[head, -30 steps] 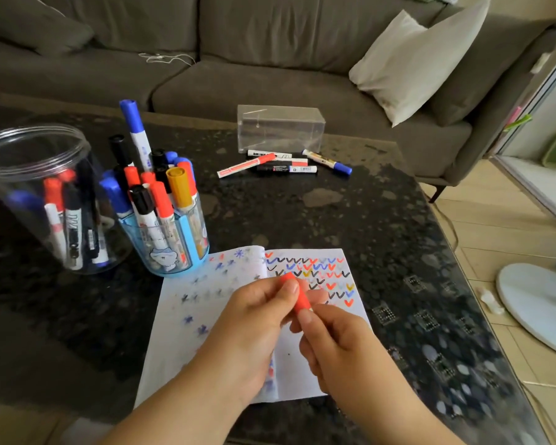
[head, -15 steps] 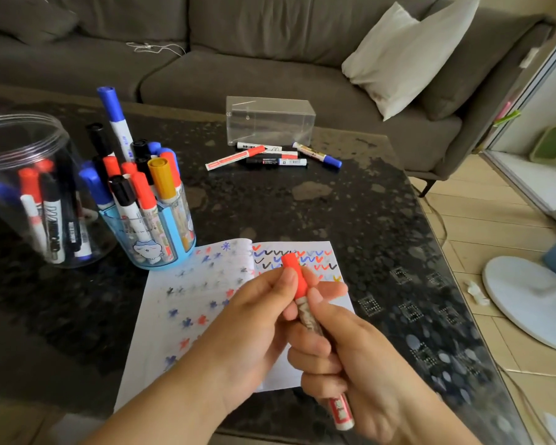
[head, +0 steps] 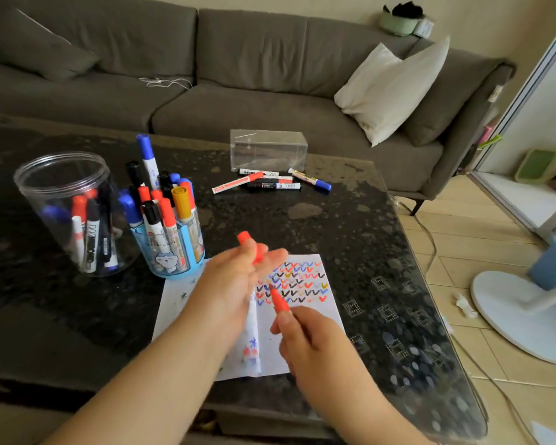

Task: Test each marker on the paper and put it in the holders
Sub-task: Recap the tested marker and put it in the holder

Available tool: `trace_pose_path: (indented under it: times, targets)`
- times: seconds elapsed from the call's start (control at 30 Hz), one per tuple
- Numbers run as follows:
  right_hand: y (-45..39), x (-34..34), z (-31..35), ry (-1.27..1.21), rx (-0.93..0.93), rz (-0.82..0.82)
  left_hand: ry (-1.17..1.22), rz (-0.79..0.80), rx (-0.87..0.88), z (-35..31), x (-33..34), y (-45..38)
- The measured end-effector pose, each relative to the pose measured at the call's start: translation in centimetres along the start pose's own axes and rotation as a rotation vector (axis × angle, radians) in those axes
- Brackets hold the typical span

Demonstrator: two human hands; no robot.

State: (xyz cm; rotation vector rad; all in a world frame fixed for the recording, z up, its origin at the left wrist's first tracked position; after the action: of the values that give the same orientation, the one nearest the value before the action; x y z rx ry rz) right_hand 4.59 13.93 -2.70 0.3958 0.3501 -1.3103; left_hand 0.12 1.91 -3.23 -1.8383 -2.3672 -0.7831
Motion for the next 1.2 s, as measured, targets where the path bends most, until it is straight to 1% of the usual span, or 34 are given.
trace_pose_path:
  times: [0.07,0.13,0.17,0.23,0.3,0.4,0.53,0.57,0.63,0.67,0.77,0.8,0.83,0.93,1.07,1.2]
  targets:
    - [1.0,-0.8,-1.1,0.009,0.024,-0.050,-0.031,0.025,0.016,-0.2,-0.8,-0.2]
    - [1.5,-2.0,-2.7,-0.118,0.129,-0.063,-0.138,0.071,0.004,0.5,-1.2,0.3]
    - [1.7,-2.4,-3.2,-0.195,0.178,-0.044,-0.173,0.072,-0.002,1.0,-1.3,0.6]
    - [2.0,-3.0,-3.5,-0.295,0.236,0.000,-0.218,0.017,-0.017,1.9,-1.9,1.2]
    - [1.9,-3.9,-3.6,-0.404,0.227,-0.024,-0.342,-0.072,-0.012,2.2,-2.5,1.7]
    - [1.0,-5.4,-4.3,-0.615,0.192,-0.107,-0.591,-0.125,0.084,1.8,-2.6,2.3]
    - [-0.6,-6.6,-5.9,-0.952,0.225,-0.134,-0.815,-0.061,0.250,2.0,-2.1,2.1]
    - [-1.1,-6.8,-6.2,-0.976,0.206,-0.135,-0.848,-0.048,0.277,2.4,-2.1,1.9]
    - [-2.1,-7.1,-7.0,-0.893,0.185,-0.148,-0.895,-0.027,0.325,2.9,-1.8,1.6]
    - [-2.7,-7.3,-7.6,-0.793,0.177,-0.158,-0.916,-0.007,0.359,3.1,-1.5,1.7]
    - [-4.2,-8.4,-8.2,-0.274,0.129,-0.219,-0.958,0.090,0.472,3.8,-0.4,1.5]
    - [-4.7,-8.6,-8.2,-0.161,0.110,-0.236,-0.990,0.127,0.490,4.1,0.0,1.4]
    - [-5.2,-8.7,-8.1,-0.109,0.092,-0.246,-1.024,0.160,0.509,4.5,0.3,1.3]
    - [-6.7,-8.6,-8.3,-0.041,0.059,-0.266,-1.126,0.176,0.585,5.4,0.7,1.0]
    - [-7.8,-8.7,-9.9,-0.024,0.043,-0.353,-1.213,0.140,0.811,5.6,1.9,1.4]
    - [-7.8,-8.8,-10.4,-0.047,-0.019,-0.408,-1.251,0.146,0.831,6.2,1.9,1.1]
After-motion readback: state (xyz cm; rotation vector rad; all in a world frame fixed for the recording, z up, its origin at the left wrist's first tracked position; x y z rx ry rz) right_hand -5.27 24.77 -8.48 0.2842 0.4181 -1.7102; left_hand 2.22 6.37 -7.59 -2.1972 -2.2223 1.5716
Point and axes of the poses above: each hand's wrist, its own y-axis away from the middle knuckle, its own x-axis out of the palm, z = x × y, the point moved 9 cm from there along -y, towards the middle knuckle, and after that the axes turned 3 degrees about y, right-handed, at the moved point
